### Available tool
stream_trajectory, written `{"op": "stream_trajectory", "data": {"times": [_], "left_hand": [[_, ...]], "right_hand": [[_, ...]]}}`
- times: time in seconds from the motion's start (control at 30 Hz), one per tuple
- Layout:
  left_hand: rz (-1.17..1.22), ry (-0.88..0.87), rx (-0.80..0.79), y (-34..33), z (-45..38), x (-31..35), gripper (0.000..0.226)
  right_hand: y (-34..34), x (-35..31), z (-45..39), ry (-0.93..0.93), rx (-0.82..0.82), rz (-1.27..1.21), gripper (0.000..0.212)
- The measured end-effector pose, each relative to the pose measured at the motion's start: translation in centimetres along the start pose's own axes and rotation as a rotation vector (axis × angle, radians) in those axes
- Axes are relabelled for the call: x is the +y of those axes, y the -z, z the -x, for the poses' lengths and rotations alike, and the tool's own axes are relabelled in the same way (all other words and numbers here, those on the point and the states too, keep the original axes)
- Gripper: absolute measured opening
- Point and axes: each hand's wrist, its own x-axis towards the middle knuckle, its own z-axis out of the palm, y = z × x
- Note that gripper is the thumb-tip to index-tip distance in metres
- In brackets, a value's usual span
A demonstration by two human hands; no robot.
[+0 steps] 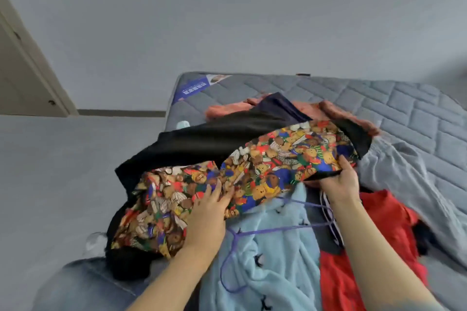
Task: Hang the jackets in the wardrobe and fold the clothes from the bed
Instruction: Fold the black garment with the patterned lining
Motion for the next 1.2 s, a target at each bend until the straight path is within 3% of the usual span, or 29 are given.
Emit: {"op": "stream_trajectory", "data": {"times": [0.07, 0.17, 0.23, 0.33, 0.43, 0.5, 0.6, 0.67, 0.7, 0.77, 0.87, 1.03, 1.1, 1.2], "left_hand": [[-0.128, 0.017, -0.192, -4.4, 1.9, 0.9, 0.079], [-0.22, 0.053, -0.196, -6.7, 3.1, 0.7, 0.087], [-0.219, 0.035, -0.219, -6.1, 2.8, 0.8, 0.087], [-0.156, 0.021, -0.339, -3.8, 1.8, 1.3, 0.09], [0.1, -0.004, -0.487, -0.9, 1.8, 0.8, 0.092], [0.336, 0.036, -0.416, 0.5, 3.1, -0.5, 0.079], [0.377, 0.176, -0.004, 2.1, 6.5, -3.3, 0.029], [0.318, 0.374, 0.245, 2.3, 8.6, -5.4, 0.024], [0.311, 0.474, 0.287, 2.2, 9.3, -6.3, 0.025], [0.338, 0.642, 0.158, 1.6, 10.0, -7.3, 0.041], [0.453, 0.65, -0.065, 0.3, 9.8, -6.9, 0.046], [0.456, 0.573, 0.008, -0.3, 9.2, -5.3, 0.028], [0.652, 0.58, 0.027, 1.0, 9.2, -5.2, 0.026], [0.973, 0.564, 0.069, 4.2, 9.2, -4.7, 0.015]], "right_hand": [[5.6, 1.1, 0.5, -0.122, 0.049, -0.078, 0.037], [9.6, 2.0, -0.8, -0.145, 0.034, -0.068, 0.03], [9.6, 1.5, -1.4, -0.08, 0.037, 0.074, 0.037], [7.9, 0.9, -2.8, -0.017, 0.085, 0.31, 0.051], [7.1, 1.3, -2.4, 0.119, 0.322, 0.337, 0.067], [6.7, 3.0, 0.0, 0.176, 0.295, 0.408, 0.068], [7.1, 6.8, 5.3, 0.217, 0.107, 0.543, 0.06], [7.5, 9.4, 8.3, 0.262, 0.057, 0.63, 0.051], [7.5, 10.7, 9.5, 0.263, 0.035, 0.664, 0.043], [7.7, 13.0, 11.3, 0.252, -0.039, 0.756, 0.035], [7.4, 15.1, 12.6, 0.209, -0.107, 0.847, 0.031], [7.3, 16.4, 13.3, 0.16, -0.205, 0.989, 0.017], [7.5, 17.1, 13.9, 0.122, -0.283, 1.004, 0.018], [7.9, 18.4, 15.0, 0.121, -0.425, 0.991, 0.036]]}}
